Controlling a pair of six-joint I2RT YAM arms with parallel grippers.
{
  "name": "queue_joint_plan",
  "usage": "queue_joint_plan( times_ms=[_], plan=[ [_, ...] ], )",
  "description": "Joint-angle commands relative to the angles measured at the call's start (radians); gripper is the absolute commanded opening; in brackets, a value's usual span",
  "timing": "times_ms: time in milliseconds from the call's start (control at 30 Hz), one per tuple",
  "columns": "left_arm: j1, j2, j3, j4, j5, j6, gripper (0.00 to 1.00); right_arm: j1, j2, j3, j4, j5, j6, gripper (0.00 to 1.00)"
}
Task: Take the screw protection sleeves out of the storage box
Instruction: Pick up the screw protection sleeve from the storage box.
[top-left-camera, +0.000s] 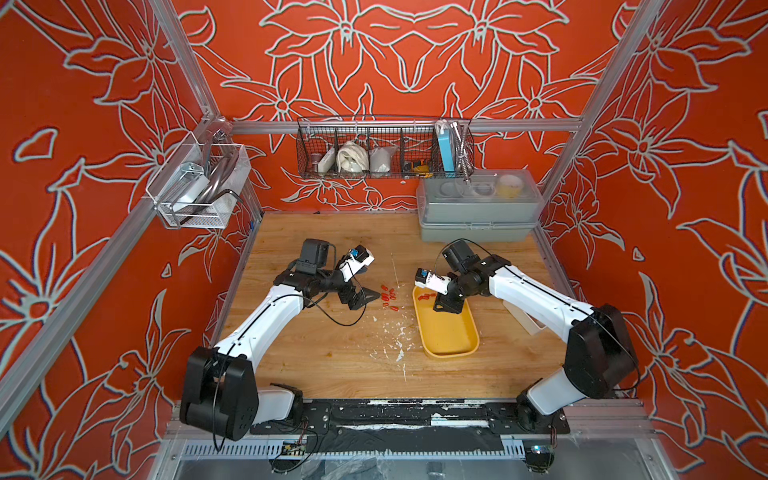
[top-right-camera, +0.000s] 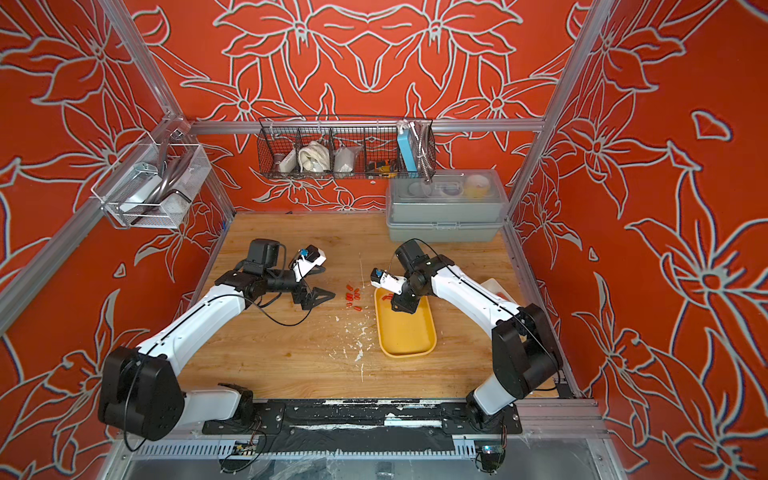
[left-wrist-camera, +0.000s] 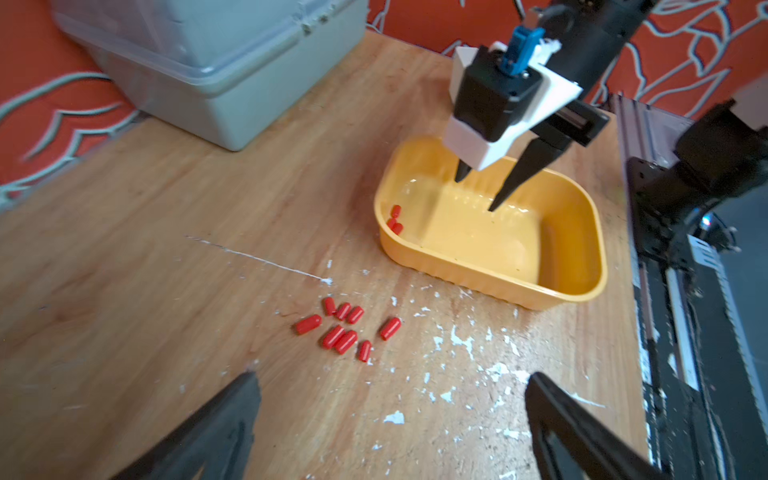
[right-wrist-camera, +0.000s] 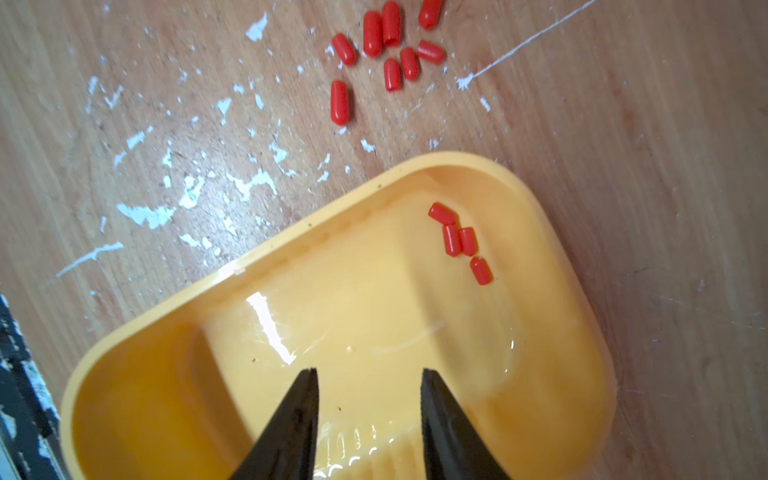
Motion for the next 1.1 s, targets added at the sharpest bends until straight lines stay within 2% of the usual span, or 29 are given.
queue_joint_plan(
  times_ms=[0, 167, 333, 433, 633, 1067],
  plan=[
    [-0.03, 0.028, 0.029, -0.1, 0.084, 0.182, 0.98, -0.007, -0.022, -0.055, 0.082, 0.064, -0.041, 0.45],
    [-0.062, 0.062, 0.01, -0.063, 0.069, 0.21, 0.98, -0.011, -0.015, -0.093, 0.16, 0.099, -0.089, 0.5],
    [-0.104, 0.083, -0.014, -0.003, 0.031, 0.197, 0.98, -0.02, 0.032, -0.105, 0.224, 0.106, -0.151, 0.51],
    [-0.132, 0.096, -0.023, 0.025, 0.034, 0.166, 0.98, -0.023, 0.072, -0.101, 0.267, 0.109, -0.186, 0.48],
    [-0.16, 0.103, -0.058, 0.122, 0.065, 0.026, 0.98, -0.028, 0.156, -0.069, 0.307, 0.15, -0.246, 0.43],
    [-0.164, 0.094, -0.049, 0.095, 0.049, 0.038, 0.98, -0.034, 0.256, -0.019, 0.346, 0.159, -0.256, 0.33]
  ],
)
